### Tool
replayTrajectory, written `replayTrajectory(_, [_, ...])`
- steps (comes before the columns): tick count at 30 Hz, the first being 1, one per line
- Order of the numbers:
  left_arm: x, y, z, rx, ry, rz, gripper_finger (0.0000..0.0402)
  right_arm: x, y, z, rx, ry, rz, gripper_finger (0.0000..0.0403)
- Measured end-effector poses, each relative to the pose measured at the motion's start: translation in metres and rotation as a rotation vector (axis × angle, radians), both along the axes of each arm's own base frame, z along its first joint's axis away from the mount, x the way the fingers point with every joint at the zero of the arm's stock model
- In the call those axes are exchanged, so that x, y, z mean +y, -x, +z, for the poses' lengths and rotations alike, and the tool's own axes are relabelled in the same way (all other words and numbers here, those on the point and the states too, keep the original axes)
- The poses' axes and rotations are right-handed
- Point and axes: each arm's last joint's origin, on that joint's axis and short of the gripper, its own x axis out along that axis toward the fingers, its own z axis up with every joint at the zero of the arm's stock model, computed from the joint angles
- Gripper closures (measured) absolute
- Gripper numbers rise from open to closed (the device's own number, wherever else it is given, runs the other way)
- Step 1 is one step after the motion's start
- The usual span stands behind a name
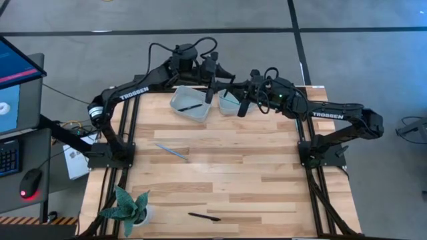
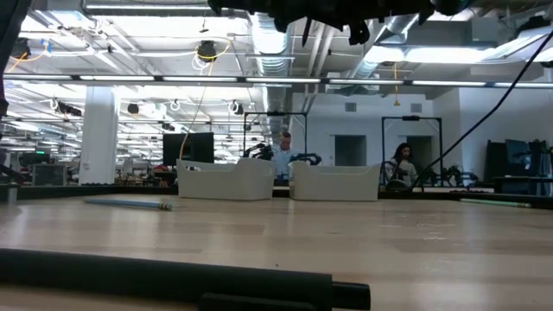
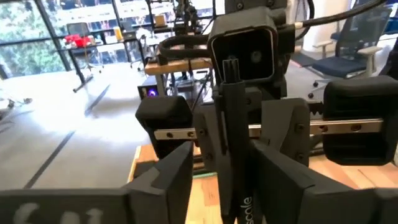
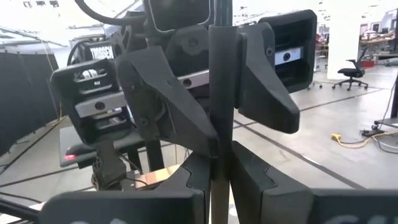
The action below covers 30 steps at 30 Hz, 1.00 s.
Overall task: Sort pens & pencils
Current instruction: Put the top black pen into the left gray bin
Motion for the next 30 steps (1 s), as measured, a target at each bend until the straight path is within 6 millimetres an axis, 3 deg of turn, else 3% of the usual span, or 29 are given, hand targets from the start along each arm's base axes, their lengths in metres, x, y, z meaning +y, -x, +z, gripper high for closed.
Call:
replayTrajectory(15, [0.0018,-0.0001,-0.002,0.011,0.01,0.005,0.0364,-0.0007,0.0,-0.0012,0.015,0.01,-0.006,0.034])
replayTrajectory(22, [0.0038,0.0007,-0.0018,0.006,0.014,0.006,0.0366,-0.0007,0.0,-0.0009,0.017,0.026,-0.007,0.0337])
replayTrajectory(30, [0.004,0.0009,-0.0013,0.0,-0.009,-0.01,0.0372,-0.0006,0.0,-0.0008,0.012,0.014,-0.006,0.0305])
